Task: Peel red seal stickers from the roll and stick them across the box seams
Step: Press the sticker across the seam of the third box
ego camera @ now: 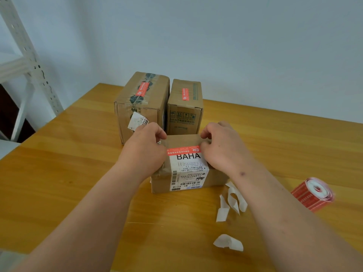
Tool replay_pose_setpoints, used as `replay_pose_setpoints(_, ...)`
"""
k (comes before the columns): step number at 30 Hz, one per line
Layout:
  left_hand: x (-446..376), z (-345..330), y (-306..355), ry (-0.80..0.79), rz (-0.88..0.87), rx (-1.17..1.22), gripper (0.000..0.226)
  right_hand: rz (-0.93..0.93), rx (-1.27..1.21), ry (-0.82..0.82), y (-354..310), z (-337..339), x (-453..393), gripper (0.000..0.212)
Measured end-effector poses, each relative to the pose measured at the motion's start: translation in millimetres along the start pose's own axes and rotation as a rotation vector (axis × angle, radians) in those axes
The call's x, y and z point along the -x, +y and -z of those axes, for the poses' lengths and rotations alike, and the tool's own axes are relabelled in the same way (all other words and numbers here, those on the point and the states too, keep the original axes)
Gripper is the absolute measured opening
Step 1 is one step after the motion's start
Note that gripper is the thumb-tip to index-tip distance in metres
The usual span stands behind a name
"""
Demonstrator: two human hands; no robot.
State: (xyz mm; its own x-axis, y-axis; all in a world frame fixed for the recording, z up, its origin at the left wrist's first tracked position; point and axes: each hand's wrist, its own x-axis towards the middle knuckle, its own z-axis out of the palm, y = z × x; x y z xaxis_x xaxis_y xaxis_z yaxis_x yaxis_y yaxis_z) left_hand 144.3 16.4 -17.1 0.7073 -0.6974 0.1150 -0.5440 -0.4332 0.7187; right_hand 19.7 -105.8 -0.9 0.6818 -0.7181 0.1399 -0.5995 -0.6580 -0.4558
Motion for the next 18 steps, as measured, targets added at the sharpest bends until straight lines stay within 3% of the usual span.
replay_pose_setpoints(4, -1, -4, 2, 0.052, -0.01, -0.051, 0.011, -0.01, 0.037, 0.018, -3, -2, -6, 0.012)
replay_pose_setpoints(15, 3, -6, -6, 0.063, 0.045, 0.022, 0.028, 0.076, 0.055, -0.031, 0, 6, 10, 0.017)
replay_pose_setpoints(18, 6, -6, -8, 0.035, 0.076, 0.038, 0.039, 0.15, 0.202, -0.134, -2, 7, 20, 0.046)
